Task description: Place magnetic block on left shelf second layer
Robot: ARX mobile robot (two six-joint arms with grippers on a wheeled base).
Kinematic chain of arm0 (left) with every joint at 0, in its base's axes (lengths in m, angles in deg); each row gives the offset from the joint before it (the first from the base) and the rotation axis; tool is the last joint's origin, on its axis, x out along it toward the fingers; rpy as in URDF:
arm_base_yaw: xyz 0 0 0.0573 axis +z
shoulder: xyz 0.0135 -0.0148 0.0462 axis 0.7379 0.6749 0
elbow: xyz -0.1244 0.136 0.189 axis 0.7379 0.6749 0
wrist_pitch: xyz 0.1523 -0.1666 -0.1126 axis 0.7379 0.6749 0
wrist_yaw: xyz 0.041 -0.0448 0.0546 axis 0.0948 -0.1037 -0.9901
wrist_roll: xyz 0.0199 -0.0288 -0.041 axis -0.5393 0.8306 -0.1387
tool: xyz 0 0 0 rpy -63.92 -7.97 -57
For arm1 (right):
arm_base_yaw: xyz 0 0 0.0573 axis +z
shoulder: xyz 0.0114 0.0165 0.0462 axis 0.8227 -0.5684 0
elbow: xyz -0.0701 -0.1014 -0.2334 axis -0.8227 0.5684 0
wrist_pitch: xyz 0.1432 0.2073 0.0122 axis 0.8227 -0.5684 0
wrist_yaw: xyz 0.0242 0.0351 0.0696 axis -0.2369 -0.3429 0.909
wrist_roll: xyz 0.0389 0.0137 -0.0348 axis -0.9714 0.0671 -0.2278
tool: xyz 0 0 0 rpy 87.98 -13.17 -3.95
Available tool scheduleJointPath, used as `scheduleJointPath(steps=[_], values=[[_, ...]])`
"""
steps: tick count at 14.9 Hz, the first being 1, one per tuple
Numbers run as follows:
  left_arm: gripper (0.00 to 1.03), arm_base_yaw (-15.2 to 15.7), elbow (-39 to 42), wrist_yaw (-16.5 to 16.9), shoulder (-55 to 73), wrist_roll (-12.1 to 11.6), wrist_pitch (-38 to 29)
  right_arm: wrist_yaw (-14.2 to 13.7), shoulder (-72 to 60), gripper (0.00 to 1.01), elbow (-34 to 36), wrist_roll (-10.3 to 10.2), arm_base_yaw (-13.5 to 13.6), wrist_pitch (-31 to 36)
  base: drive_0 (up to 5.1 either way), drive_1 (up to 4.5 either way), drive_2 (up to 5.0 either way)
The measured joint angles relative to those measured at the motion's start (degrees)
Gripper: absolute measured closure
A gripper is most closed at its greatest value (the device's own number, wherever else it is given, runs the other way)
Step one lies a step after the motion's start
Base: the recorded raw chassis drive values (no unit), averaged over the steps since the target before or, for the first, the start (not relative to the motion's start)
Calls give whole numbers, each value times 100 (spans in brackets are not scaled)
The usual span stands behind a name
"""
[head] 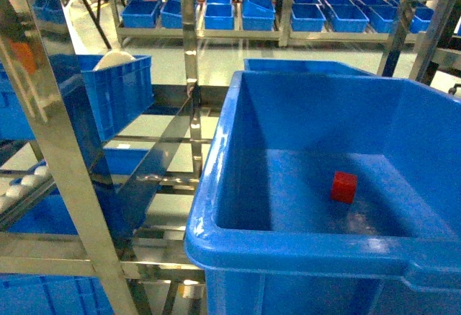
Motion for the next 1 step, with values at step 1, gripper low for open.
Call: scheduleJointPath(steps=[1], values=[[5, 0, 0, 0, 0, 0, 0, 0, 0, 20, 0, 0, 0, 0, 0, 0, 0]])
